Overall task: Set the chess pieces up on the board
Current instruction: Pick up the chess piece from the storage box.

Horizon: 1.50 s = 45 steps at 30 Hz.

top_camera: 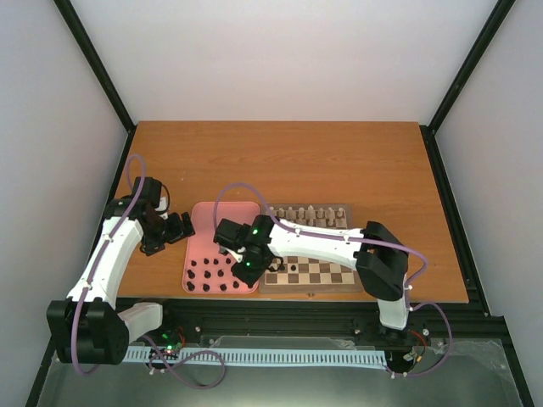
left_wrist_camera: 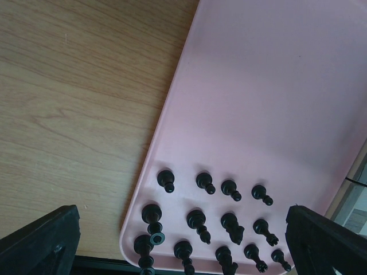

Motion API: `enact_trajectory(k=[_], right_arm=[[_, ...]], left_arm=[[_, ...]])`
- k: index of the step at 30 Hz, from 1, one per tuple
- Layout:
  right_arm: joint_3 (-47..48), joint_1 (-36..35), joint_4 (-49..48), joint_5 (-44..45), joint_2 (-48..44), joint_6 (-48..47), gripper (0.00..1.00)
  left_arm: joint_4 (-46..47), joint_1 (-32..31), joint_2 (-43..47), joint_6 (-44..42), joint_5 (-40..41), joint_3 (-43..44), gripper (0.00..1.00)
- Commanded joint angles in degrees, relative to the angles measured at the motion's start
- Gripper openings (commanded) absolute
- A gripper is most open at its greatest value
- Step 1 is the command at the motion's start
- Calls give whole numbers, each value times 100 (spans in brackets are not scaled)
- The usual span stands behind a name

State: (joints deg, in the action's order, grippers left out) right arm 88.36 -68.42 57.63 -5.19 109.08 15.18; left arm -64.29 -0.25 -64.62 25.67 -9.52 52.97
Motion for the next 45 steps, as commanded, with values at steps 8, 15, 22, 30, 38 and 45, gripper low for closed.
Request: enact_trajectory(k=[8,15,22,30,38,45], right_arm=[[-227,-92,-331,-411,303,-259,39],[-282,-90,-449,-374,539,-205,39],[-219,-92,-440,-287,709,-199,38],[-110,-91,-432,-326,921,-226,36],[-31,-90,-364,-208,957,-209,26],[-12,-88,-313,-176,944,-200,8]], left_arm=[[118,38,-31,-79,-99,-22,100],[127,34,-52,-107,-105,-24,100],[125,35,-29,-86,-95,-21,100],[92,34,-16,-109,-106,-14,100],[92,34,-6,-110,-106,-14,100],[84,36,19,-108,-100,-14,100]])
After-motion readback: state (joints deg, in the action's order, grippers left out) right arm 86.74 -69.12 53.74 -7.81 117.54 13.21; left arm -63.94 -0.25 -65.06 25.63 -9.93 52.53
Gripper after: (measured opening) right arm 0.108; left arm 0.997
